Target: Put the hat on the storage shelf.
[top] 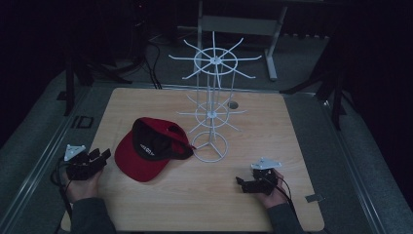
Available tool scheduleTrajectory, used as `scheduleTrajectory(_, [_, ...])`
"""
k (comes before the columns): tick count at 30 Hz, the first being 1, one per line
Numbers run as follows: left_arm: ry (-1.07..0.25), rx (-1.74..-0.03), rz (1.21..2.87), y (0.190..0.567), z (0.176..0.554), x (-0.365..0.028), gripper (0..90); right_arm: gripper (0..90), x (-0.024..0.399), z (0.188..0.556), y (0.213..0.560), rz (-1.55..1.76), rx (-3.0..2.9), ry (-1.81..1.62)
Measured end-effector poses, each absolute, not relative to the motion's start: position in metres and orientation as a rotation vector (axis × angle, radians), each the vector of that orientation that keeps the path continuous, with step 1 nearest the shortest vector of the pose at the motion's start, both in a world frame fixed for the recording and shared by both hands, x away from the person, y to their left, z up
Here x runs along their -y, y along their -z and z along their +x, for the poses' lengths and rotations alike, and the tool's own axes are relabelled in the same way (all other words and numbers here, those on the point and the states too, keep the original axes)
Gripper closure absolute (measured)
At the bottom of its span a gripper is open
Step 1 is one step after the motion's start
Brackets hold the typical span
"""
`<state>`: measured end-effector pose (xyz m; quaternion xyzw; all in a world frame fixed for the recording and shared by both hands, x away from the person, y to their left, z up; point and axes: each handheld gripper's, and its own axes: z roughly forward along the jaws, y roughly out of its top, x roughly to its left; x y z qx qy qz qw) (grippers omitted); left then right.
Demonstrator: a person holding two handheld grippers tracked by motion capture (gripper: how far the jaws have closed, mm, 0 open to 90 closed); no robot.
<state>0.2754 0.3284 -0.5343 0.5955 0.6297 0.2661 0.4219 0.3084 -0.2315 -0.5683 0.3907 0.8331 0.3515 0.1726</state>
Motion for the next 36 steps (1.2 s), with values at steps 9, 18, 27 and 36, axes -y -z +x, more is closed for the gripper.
scheduleTrajectory(9, [-0.703, -1.525, 1.535, 0.531, 0.274, -0.323, 65.8, 13.1, 0.231, 0.308, 0.568, 1.113, -2.363, -0.998])
scheduleTrajectory(18, [-0.72, -1.5, 1.612, 0.532, 0.282, -0.314, 86.6, 13.1, 0.231, 0.308, 0.568, 1.113, -2.363, -0.998])
scheduleTrajectory(27, [-0.721, -1.507, 1.666, 0.535, 0.286, -0.306, 87.1, 13.1, 0.231, 0.308, 0.568, 1.113, -2.363, -0.998])
scheduleTrajectory(36, [-0.692, -1.5, 1.73, 0.535, 0.271, -0.286, 87.8, 13.1, 0.231, 0.308, 0.568, 1.113, -2.363, -0.999])
